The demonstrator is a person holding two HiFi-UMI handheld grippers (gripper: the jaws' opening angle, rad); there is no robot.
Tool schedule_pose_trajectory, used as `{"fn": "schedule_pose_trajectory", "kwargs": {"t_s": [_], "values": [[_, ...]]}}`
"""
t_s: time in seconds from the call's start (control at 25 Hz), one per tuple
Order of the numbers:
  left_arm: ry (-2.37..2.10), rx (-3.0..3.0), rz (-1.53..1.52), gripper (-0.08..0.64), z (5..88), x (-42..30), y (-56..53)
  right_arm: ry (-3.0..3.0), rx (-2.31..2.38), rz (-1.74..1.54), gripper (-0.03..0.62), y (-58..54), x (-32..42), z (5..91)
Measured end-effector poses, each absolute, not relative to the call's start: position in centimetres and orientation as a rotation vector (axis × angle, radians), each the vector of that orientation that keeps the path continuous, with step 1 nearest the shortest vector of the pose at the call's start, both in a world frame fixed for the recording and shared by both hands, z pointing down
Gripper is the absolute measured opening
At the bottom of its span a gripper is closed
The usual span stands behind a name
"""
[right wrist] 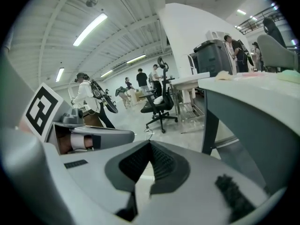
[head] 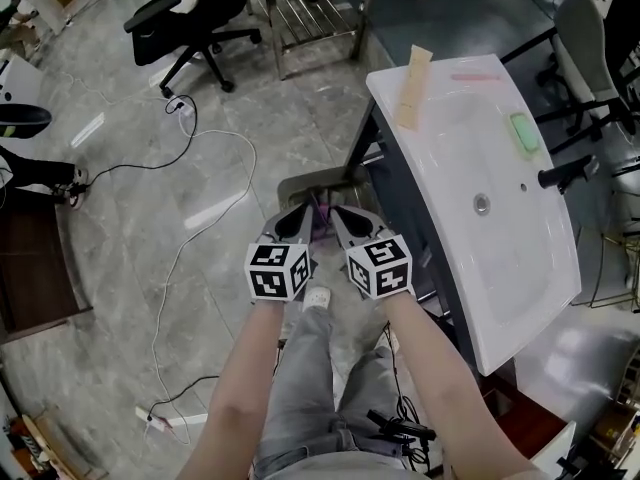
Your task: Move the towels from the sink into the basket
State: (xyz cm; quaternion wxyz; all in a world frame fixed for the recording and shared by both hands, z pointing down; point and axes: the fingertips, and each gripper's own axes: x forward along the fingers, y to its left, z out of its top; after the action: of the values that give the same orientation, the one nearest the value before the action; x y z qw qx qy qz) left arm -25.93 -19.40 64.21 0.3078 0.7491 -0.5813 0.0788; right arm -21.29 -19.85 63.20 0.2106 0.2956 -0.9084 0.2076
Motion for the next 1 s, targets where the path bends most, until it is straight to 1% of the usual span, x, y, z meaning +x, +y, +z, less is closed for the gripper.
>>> {"fn": "schedule_pose_trajectory", "kwargs": {"t_s": [0.52,1.0], "values": [[-1.603,2.077,0.163,0.002,57.4,-25.0,-18.8,-2.572,0.904,0.528,0.017,-18.3,-19.2,56.0],[-1.619,2.151,0.065,0.002,50.6,-22.4,-17.2,-2.676,0.930,0.410,0.017,-15.8,-17.4,48.0]]}}
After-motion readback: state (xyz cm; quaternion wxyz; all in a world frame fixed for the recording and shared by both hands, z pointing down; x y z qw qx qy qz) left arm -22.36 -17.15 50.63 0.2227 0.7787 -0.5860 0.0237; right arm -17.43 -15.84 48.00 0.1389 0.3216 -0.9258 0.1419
